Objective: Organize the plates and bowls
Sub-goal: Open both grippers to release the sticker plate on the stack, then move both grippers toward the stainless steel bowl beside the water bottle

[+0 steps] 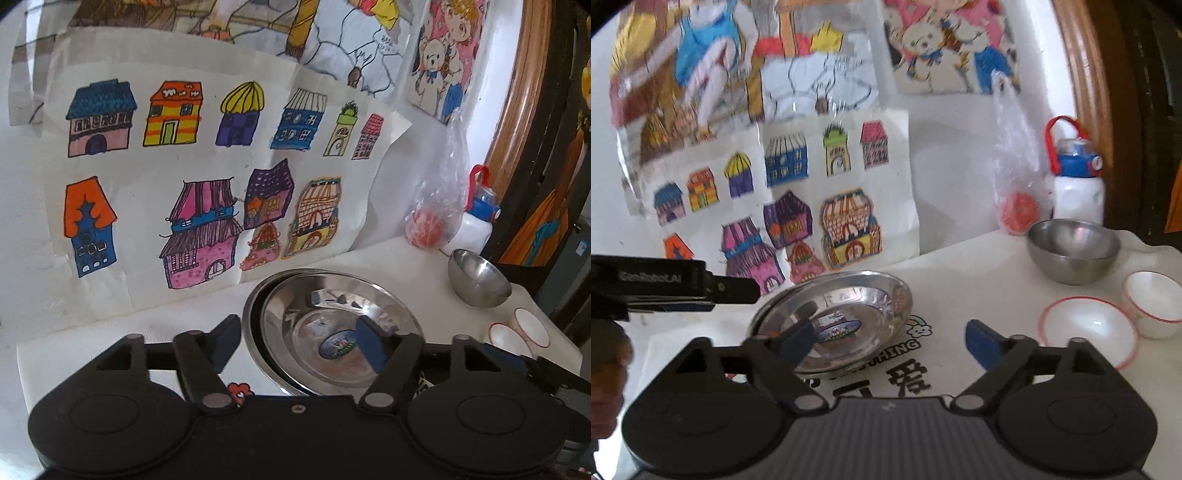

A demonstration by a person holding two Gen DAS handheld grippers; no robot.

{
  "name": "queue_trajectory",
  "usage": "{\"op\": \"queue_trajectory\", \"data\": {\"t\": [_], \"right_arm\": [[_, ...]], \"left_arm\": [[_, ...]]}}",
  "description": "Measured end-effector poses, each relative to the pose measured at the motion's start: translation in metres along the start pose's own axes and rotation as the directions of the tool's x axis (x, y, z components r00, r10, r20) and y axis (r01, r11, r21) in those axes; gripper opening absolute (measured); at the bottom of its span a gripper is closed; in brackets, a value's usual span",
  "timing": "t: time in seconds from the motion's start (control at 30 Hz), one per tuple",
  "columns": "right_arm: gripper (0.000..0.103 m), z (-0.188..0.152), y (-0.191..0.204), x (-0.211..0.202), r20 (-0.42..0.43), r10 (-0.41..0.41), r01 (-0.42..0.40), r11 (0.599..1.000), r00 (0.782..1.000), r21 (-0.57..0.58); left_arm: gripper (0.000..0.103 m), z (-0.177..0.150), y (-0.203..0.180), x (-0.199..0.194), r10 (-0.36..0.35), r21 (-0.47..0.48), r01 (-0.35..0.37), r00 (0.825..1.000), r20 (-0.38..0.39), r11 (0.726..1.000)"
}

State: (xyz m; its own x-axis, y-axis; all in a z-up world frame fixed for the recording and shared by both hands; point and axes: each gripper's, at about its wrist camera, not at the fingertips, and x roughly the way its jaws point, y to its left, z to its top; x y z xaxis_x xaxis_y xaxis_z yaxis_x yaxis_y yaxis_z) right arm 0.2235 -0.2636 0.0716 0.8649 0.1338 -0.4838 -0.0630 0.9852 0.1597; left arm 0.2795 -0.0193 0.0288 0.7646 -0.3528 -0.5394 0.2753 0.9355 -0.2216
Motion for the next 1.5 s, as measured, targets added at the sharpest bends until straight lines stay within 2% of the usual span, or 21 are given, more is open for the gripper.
{"op": "queue_trajectory", "data": {"t": [0.07, 0.33, 0.5, 0.67, 0.8, 0.93, 1.1, 1.37, 1.5], "right_arm": [[0.103, 0.000, -0.008, -0.018, 0.019, -0.001, 0.001, 1.000, 1.000, -0.003], [0.103, -0.001, -0.055, -0.081, 0.054, -0.071, 0.073, 0.997, 0.996, -0.025], [0.103, 0.003, -0.078, -0.110, 0.055, -0.093, 0.096, 0.994, 0.994, -0.059], [0.103, 0.035, -0.102, -0.130, 0.048, -0.106, 0.111, 0.989, 0.993, -0.102], [0.103, 0.078, -0.125, -0.138, 0.031, -0.130, 0.133, 0.984, 0.991, -0.122], [0.103, 0.117, -0.150, -0.135, 0.045, -0.157, 0.160, 0.982, 0.987, -0.102], [0.103, 0.141, -0.177, -0.111, 0.023, -0.156, 0.157, 0.986, 0.988, -0.064], [0.103, 0.133, -0.202, -0.057, -0.054, -0.183, 0.179, 0.982, 0.982, -0.067], [0.103, 0.123, -0.216, -0.019, -0.114, -0.206, 0.200, 0.978, 0.972, -0.057]], "left_arm": [[0.079, -0.003, -0.004, -0.006, -0.006, 0.000, 0.006, 1.000, 0.005, 1.000], [0.098, -0.014, -0.040, -0.026, -0.063, 0.027, 0.063, 0.998, 0.020, 0.998], [0.102, -0.019, -0.074, -0.035, -0.098, 0.061, 0.096, 0.995, 0.030, 0.994], [0.102, -0.014, -0.120, -0.044, -0.116, 0.148, 0.109, 0.992, 0.039, 0.983], [0.102, 0.001, -0.155, -0.048, -0.123, 0.236, 0.105, 0.990, 0.062, 0.966], [0.102, 0.015, -0.181, -0.043, -0.103, 0.274, 0.073, 0.990, 0.095, 0.959], [0.102, 0.024, -0.199, -0.018, -0.053, 0.244, 0.028, 0.994, 0.095, 0.969], [0.102, 0.036, -0.203, 0.036, -0.001, 0.224, -0.010, 0.999, 0.052, 0.974], [0.102, 0.040, -0.206, 0.062, 0.022, 0.225, -0.028, 0.999, 0.032, 0.974]]}}
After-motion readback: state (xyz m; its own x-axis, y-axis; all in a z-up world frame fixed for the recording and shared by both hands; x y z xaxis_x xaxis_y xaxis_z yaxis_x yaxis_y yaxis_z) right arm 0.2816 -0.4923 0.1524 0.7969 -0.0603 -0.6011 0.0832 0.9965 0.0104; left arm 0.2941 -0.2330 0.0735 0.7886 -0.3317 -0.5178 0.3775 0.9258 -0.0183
